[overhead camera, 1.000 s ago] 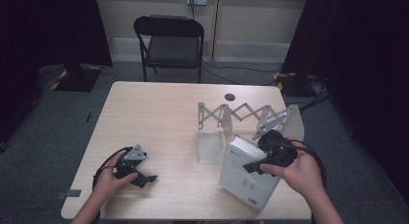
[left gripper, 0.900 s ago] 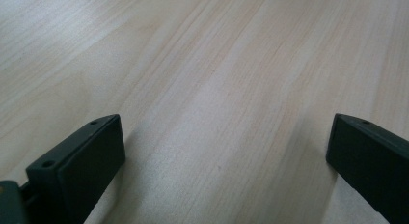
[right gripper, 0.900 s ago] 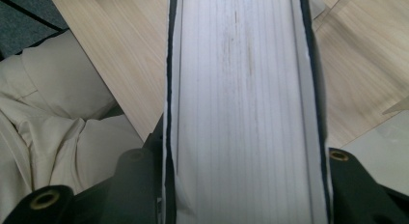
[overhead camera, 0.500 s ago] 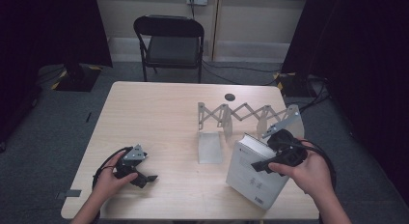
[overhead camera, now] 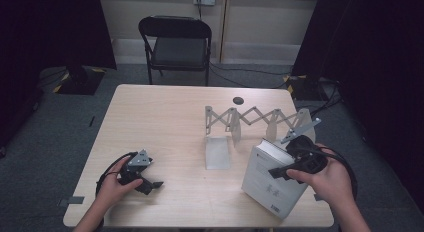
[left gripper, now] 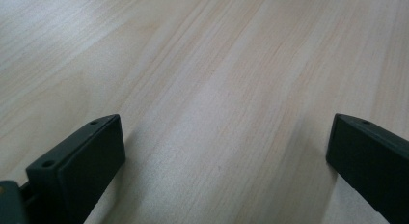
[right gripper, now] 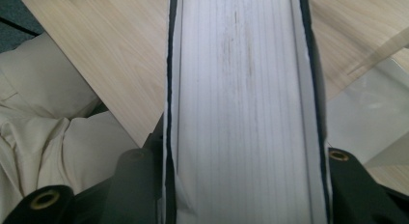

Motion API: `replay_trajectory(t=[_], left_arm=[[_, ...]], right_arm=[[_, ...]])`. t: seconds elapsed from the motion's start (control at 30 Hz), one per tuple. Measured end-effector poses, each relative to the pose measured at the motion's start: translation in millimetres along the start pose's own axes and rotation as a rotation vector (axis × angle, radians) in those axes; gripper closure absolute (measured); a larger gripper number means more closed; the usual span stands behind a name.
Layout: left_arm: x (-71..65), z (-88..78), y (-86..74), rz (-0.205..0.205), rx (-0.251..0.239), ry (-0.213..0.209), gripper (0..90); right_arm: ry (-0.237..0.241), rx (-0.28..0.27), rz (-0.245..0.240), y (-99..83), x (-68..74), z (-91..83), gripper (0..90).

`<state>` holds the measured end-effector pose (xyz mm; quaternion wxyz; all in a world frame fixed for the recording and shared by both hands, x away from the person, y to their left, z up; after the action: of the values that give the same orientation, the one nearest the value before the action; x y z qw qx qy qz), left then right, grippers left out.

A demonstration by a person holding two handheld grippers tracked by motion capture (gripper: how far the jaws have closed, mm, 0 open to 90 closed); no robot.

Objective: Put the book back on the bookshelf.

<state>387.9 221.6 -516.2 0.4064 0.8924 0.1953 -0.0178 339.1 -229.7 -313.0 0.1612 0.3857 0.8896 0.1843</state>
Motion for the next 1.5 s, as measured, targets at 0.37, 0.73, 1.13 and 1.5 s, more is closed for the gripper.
replay_trajectory(t=[0.37, 0.73, 1.13, 1.5], left_arm=[[0.0, 0.0, 0.0, 0.000, 0.000, 0.000, 0.0], [0.0, 0.0, 0.0, 0.000, 0.000, 0.000, 0.0], [0.0, 0.0, 0.0, 0.000, 0.000, 0.001, 0.0], [0.1, 0.0, 0.0, 0.001, 0.000, 0.000, 0.0]], right_arm=[[-0.013, 0.004, 0.036, -8.6, -11.3, -0.3, 52.7], [-0.037, 0.014, 0.076, -15.3, -24.3, -0.7, 52.7], [-0.051, 0.024, 0.113, -20.1, -34.8, -0.2, 52.8], [-0.076, 0.026, 0.153, -27.4, -45.3, -4.5, 52.8]])
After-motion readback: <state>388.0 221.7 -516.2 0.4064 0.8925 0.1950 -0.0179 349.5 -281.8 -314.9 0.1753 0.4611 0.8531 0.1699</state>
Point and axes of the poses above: each handheld gripper's, and its own axes: z roughly forward along the jaws, y roughly out of its top, x roughly to its left, the point moved 2 cm from there along z, roughly forward along the jaws, and after that the axes turned 15 degrees about -y, right-handed, at the moved point
